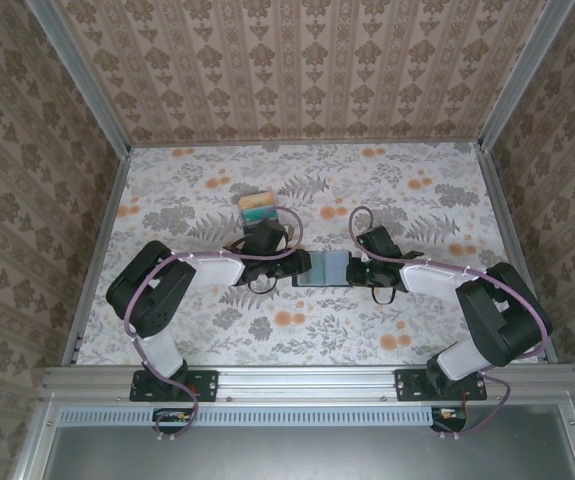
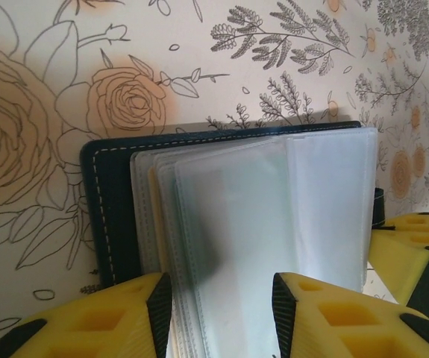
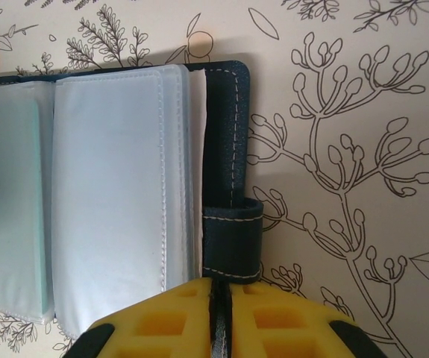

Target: Take the credit cards out of the card holder

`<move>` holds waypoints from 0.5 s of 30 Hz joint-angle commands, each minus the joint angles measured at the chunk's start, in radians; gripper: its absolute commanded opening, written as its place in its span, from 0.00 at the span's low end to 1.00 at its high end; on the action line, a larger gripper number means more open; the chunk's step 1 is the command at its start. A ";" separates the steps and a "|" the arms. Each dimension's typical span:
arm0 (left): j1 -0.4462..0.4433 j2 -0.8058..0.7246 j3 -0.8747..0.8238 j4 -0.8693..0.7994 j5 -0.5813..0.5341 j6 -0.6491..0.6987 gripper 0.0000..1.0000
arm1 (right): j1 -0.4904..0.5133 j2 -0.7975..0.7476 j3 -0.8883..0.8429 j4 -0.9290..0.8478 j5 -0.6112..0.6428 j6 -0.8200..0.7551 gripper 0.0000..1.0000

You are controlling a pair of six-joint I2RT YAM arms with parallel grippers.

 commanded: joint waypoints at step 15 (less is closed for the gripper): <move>-0.026 -0.054 0.066 -0.087 -0.027 0.036 0.42 | 0.006 0.013 0.029 -0.021 -0.024 -0.001 0.11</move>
